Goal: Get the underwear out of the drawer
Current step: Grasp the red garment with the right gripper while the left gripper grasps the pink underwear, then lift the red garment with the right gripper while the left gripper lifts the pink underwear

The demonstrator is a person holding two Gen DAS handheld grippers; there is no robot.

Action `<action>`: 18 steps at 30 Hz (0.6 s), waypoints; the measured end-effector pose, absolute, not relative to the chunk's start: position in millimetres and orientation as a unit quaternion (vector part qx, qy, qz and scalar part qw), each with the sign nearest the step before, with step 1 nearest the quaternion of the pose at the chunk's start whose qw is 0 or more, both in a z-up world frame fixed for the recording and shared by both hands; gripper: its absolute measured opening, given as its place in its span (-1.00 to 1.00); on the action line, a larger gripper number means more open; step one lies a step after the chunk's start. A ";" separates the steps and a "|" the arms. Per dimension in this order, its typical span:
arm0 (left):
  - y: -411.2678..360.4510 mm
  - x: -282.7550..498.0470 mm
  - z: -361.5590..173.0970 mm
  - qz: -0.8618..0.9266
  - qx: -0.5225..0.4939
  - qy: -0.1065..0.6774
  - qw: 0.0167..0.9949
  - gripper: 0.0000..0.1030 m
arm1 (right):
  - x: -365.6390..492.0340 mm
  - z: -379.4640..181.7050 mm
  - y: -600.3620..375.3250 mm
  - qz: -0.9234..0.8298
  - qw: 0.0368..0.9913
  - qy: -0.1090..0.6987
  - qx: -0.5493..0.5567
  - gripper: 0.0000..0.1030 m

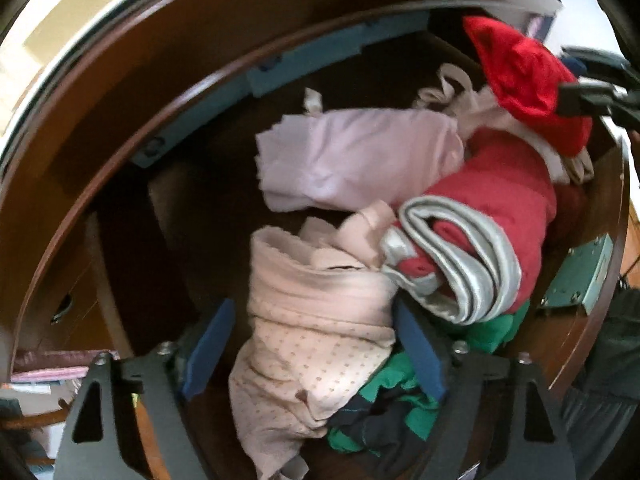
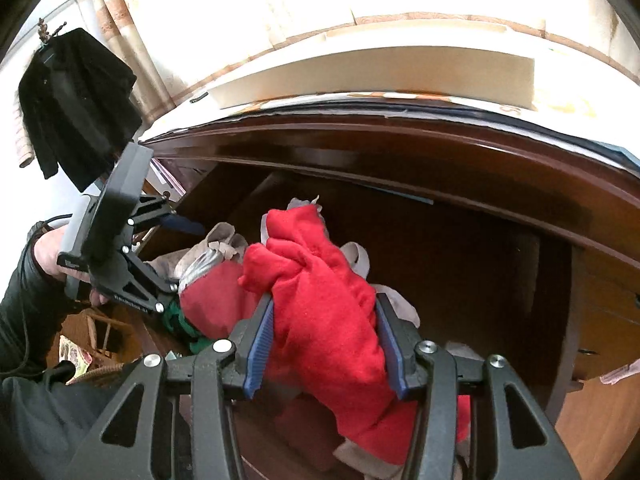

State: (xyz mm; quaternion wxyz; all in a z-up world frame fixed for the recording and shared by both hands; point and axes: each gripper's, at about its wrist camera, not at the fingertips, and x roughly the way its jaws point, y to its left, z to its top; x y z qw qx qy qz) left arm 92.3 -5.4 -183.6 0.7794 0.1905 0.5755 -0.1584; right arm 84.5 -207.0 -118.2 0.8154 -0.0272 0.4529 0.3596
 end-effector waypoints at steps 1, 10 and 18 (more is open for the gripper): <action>-5.8 94.1 -185.2 -0.159 0.189 0.578 0.778 0.44 | 85.6 -120.2 -204.6 0.360 0.814 0.454 -0.031 -0.02; -3.3 88.8 -185.2 -0.167 0.171 0.570 0.786 -0.05 | 87.8 -135.2 -195.8 0.365 0.797 0.480 -0.034 -0.02; 1.1 71.0 -169.3 -0.161 0.161 0.527 0.819 -0.21 | 78.0 -135.5 -196.1 0.363 0.810 0.459 -0.043 -0.02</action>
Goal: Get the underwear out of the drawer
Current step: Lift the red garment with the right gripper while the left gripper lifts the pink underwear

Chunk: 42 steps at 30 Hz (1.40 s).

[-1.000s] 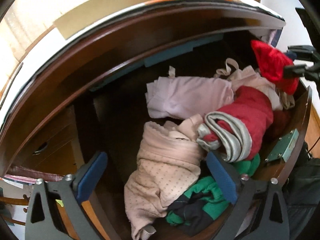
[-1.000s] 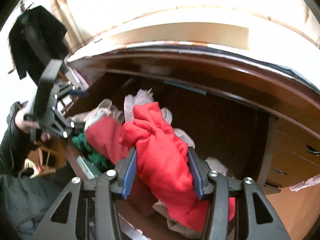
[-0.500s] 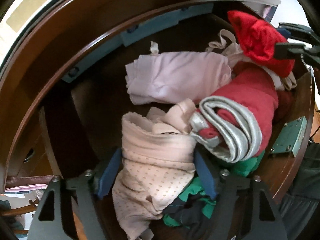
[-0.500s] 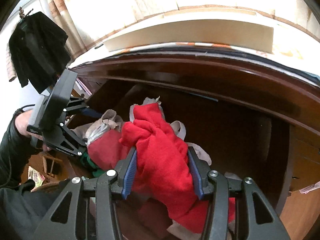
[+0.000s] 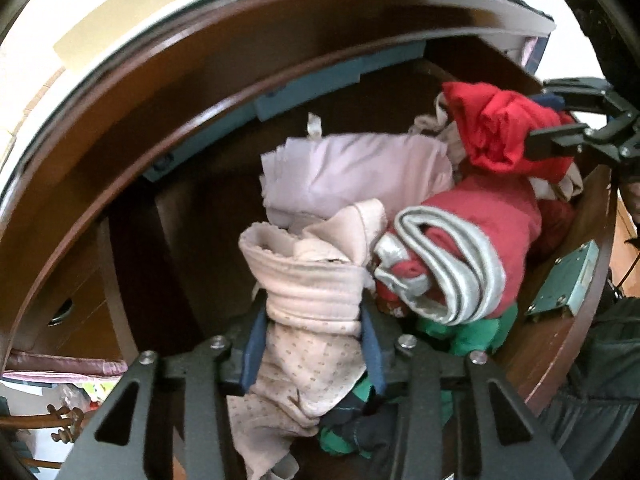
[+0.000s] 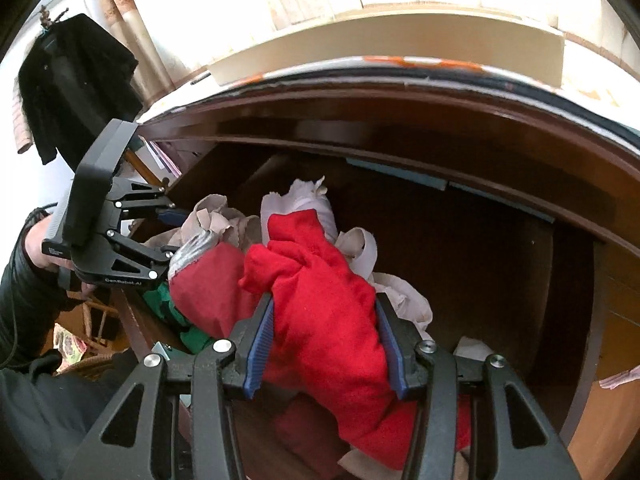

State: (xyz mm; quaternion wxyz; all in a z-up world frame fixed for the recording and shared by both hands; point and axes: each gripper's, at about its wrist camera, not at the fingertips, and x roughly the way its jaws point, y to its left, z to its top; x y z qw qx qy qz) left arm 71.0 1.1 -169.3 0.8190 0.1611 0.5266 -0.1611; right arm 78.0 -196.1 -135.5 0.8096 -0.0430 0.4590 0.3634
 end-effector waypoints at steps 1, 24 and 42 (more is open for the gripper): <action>2.1 69.8 -167.9 -0.159 0.157 0.524 0.822 -0.21 | 78.2 -135.8 -197.5 0.363 0.811 0.458 -0.040 -0.02; 37.8 27.6 -109.1 -0.118 0.048 0.415 0.901 -0.24 | 64.7 -125.1 -211.4 0.362 0.835 0.414 -0.026 -0.02; 27.1 21.1 -100.8 -0.104 0.010 0.362 0.926 -0.24 | 55.4 -117.6 -222.7 0.358 0.851 0.384 -0.009 -0.02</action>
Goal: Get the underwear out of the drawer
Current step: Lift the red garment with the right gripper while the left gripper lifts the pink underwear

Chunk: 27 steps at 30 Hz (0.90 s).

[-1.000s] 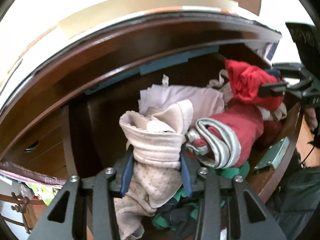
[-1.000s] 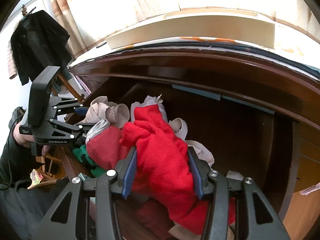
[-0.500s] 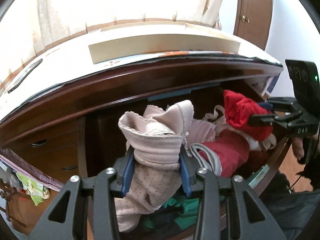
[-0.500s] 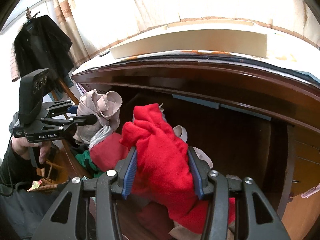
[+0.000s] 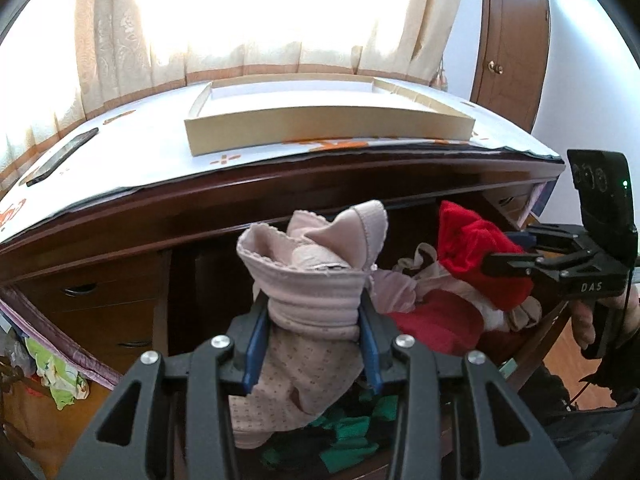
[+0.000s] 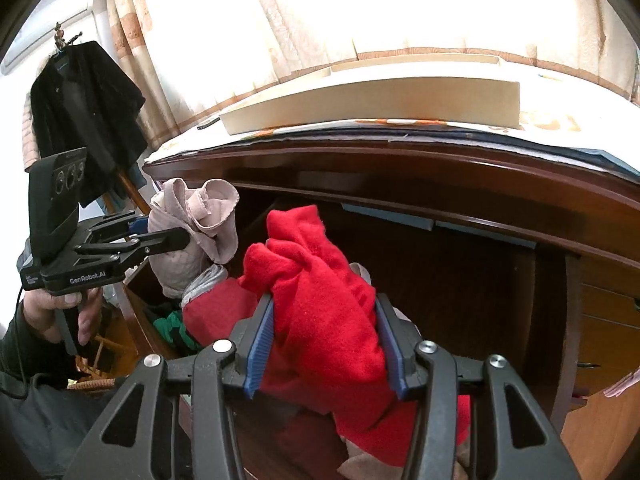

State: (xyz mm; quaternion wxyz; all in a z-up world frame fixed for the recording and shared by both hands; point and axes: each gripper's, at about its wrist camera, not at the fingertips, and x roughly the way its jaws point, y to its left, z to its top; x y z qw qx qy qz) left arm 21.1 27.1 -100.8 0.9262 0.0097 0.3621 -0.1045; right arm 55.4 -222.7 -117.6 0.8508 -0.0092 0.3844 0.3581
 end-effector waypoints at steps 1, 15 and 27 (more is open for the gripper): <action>26.7 20.5 -101.2 -0.106 0.009 0.361 0.927 -0.24 | 54.9 -117.4 -222.4 0.358 0.851 0.383 -0.009 -0.02; 27.6 8.7 -96.4 -0.103 -0.013 0.319 0.942 -0.24 | 46.7 -111.8 -221.1 0.374 0.857 0.353 0.002 -0.02; 26.9 2.5 -90.2 -0.099 -0.017 0.290 0.952 -0.24 | 33.4 -107.2 -218.2 0.386 0.867 0.316 0.013 -0.02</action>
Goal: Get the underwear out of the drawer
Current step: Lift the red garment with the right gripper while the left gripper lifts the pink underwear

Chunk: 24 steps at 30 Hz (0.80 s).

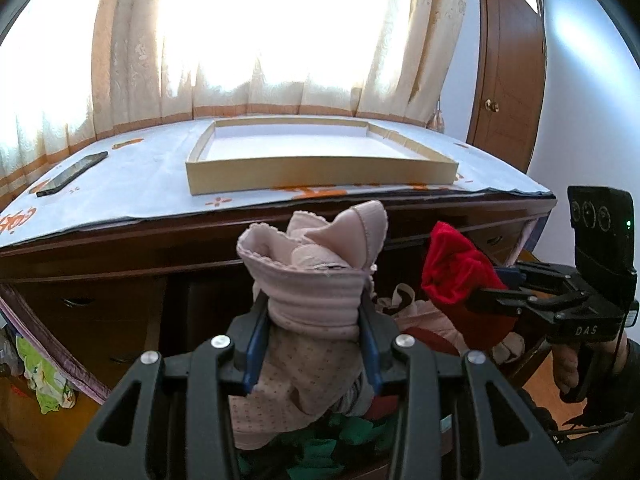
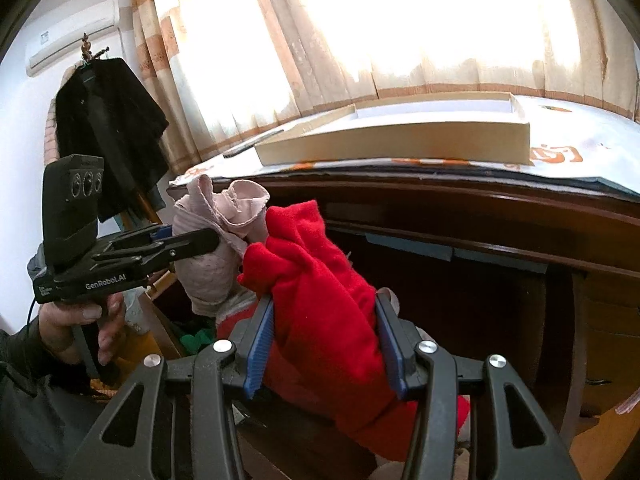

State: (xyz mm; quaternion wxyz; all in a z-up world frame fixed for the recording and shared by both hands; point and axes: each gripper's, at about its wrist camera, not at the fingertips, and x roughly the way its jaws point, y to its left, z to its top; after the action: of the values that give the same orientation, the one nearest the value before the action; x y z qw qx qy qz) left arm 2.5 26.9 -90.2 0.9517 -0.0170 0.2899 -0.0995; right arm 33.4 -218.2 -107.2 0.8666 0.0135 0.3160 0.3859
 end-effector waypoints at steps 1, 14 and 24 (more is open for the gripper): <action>26.6 2.2 -89.6 -0.099 -0.017 0.289 0.952 -0.24 | 32.5 -106.8 -218.8 0.386 0.868 0.314 0.014 -0.02; 21.7 -2.9 -78.9 -0.100 -0.020 0.256 0.961 -0.24 | 24.9 -99.4 -226.3 0.378 0.879 0.289 0.039 -0.02; 14.1 -5.8 -67.6 -0.107 -0.018 0.232 0.967 -0.24 | 21.4 -90.7 -231.3 0.380 0.882 0.271 0.058 -0.02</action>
State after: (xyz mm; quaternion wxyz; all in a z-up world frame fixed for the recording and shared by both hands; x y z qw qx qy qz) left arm -5.8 14.1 -67.6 0.9668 -0.0179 0.2317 -0.1067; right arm 21.4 -231.3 -90.7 0.8824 0.0577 0.2711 0.3803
